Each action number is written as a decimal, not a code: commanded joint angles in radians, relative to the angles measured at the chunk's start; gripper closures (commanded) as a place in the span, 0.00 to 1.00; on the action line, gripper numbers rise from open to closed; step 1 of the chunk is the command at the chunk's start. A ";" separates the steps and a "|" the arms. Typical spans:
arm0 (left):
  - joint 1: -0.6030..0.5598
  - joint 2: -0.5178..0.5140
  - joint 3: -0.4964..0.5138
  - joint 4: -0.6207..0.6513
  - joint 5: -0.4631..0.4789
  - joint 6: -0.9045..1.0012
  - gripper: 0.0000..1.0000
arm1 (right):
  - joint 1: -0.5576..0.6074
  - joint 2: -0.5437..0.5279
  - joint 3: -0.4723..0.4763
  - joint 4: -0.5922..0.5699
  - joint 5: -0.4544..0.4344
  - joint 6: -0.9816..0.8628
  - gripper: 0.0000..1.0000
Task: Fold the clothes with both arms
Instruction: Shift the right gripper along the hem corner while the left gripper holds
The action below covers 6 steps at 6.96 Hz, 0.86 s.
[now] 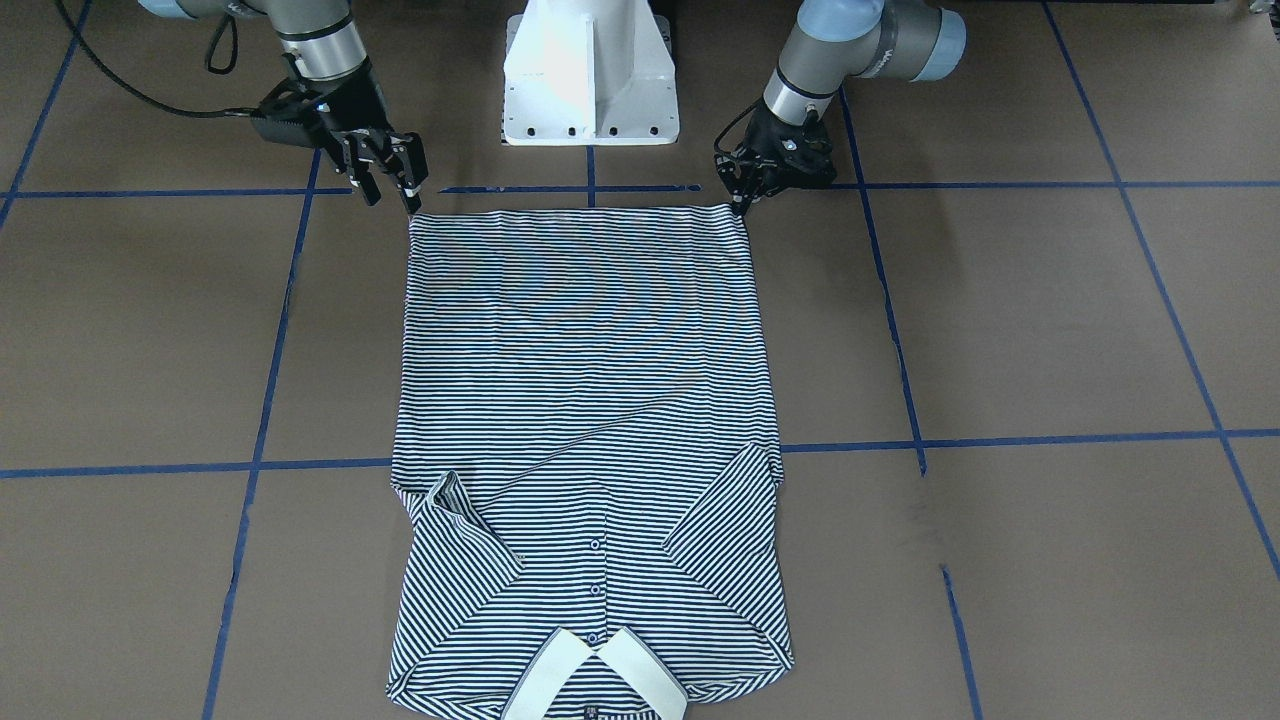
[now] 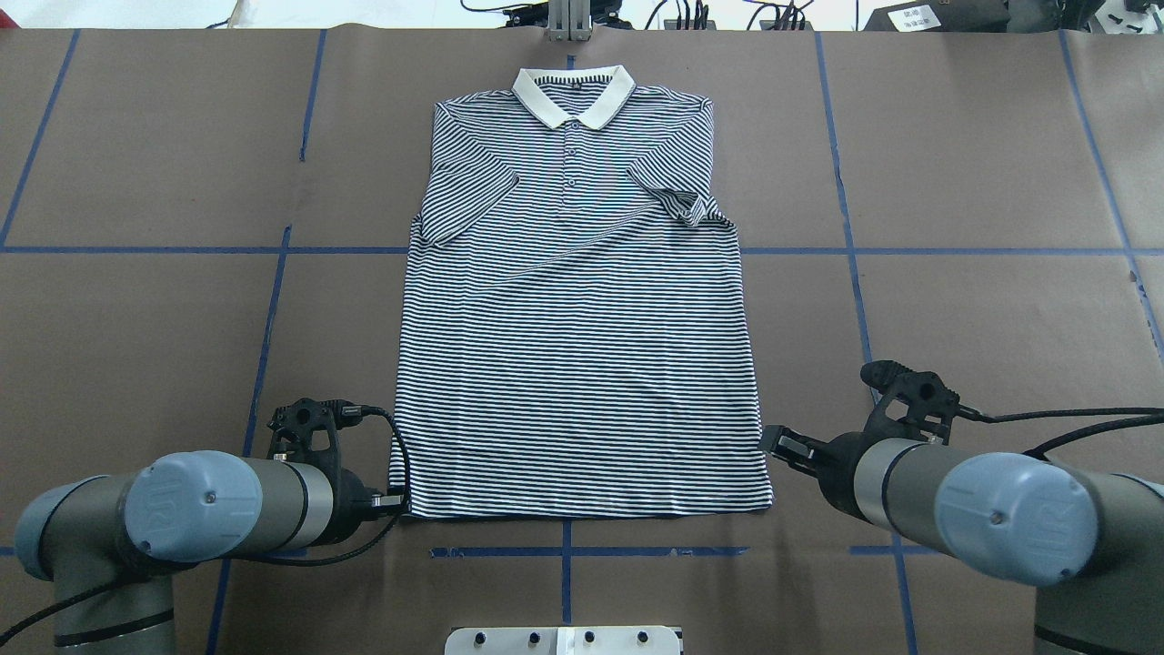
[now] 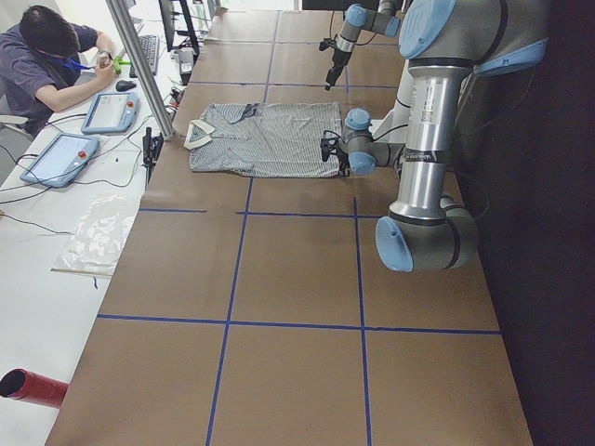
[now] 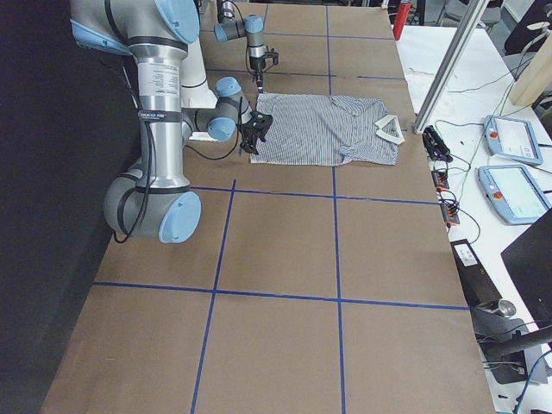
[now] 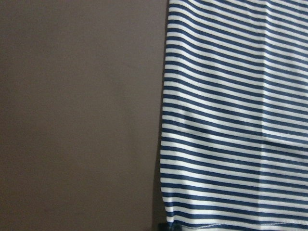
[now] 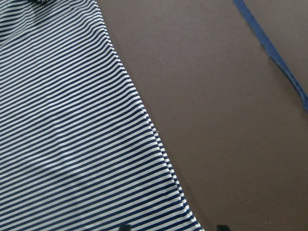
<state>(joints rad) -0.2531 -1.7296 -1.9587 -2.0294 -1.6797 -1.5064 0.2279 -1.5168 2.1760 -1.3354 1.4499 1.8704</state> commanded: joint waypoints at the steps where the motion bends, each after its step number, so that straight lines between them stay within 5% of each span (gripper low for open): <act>1: 0.000 -0.016 -0.002 0.000 -0.005 0.000 1.00 | -0.050 0.049 -0.048 -0.079 -0.052 0.041 0.45; 6: -0.002 -0.050 -0.012 0.000 -0.006 -0.020 1.00 | -0.102 0.055 -0.109 -0.079 -0.112 0.041 0.44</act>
<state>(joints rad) -0.2546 -1.7736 -1.9693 -2.0293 -1.6851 -1.5139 0.1362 -1.4642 2.0896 -1.4155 1.3490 1.9114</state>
